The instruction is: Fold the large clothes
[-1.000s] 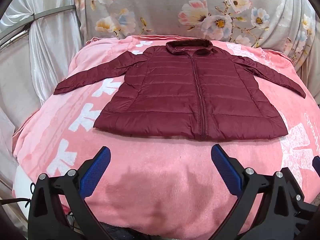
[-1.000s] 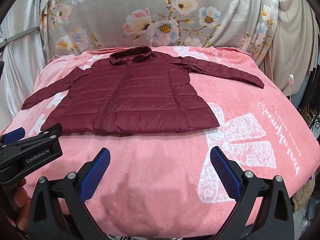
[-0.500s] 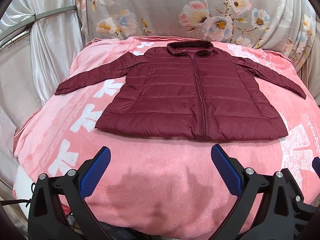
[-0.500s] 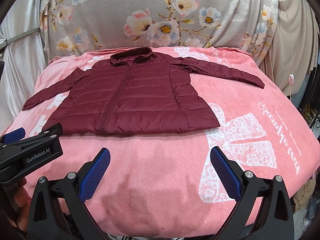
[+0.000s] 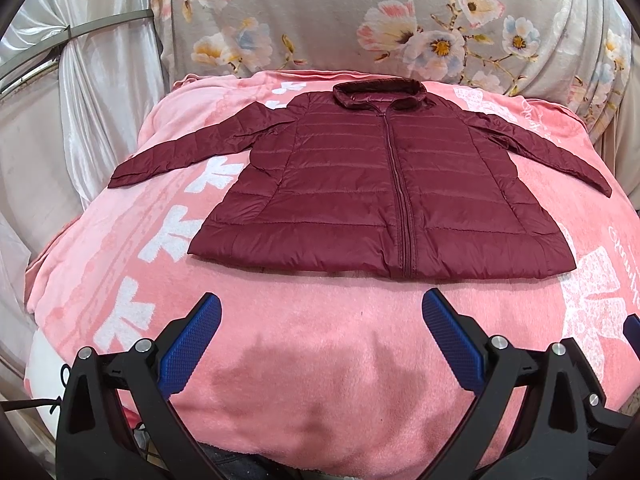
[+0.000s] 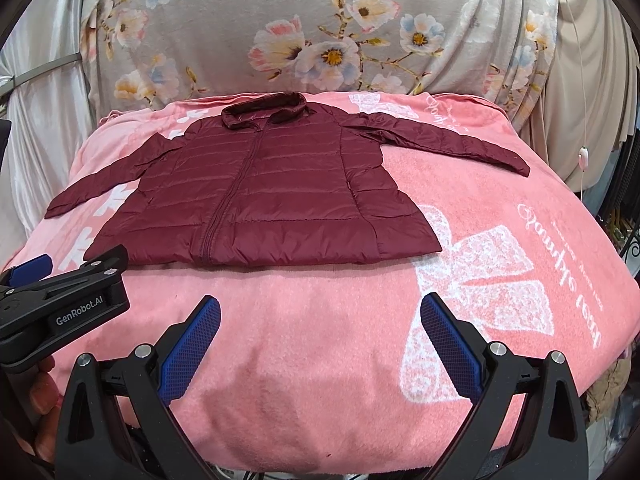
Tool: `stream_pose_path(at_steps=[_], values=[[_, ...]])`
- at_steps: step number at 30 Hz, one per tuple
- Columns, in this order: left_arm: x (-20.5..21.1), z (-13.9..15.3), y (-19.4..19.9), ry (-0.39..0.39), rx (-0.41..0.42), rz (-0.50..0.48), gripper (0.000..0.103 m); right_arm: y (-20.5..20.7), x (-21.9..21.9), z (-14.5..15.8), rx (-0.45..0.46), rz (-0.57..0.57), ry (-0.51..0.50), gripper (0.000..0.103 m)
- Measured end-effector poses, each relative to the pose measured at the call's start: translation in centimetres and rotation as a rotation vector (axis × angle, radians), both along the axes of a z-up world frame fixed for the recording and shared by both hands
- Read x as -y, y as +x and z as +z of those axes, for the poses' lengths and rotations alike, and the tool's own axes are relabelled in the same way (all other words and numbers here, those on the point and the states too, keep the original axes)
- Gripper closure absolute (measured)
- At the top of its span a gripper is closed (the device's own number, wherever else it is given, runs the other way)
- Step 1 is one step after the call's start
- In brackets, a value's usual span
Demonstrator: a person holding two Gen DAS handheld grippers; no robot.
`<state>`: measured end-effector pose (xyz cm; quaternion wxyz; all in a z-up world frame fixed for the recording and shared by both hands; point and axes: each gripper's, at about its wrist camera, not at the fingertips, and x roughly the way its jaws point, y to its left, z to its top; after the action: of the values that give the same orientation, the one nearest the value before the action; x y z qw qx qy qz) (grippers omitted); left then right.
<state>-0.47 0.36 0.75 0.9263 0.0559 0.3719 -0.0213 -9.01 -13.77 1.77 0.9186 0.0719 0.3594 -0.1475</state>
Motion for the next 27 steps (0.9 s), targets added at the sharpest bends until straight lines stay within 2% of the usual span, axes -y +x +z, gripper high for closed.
stream_pose_path(at_steps=[7, 9, 27], values=[[-0.21, 0.56, -0.15, -0.001, 0.002, 0.0, 0.005, -0.12, -0.05, 0.0, 0.001, 0.0, -0.002, 0.005], [0.09, -0.21, 0.07, 0.0, 0.0, -0.001, 0.005, -0.14, -0.21, 0.29, 0.002, 0.0, -0.003, 0.005], [0.03, -0.11, 0.05, -0.002, 0.0, -0.001, 0.005, -0.01, -0.31, 0.47, 0.004, 0.003, -0.008, 0.005]])
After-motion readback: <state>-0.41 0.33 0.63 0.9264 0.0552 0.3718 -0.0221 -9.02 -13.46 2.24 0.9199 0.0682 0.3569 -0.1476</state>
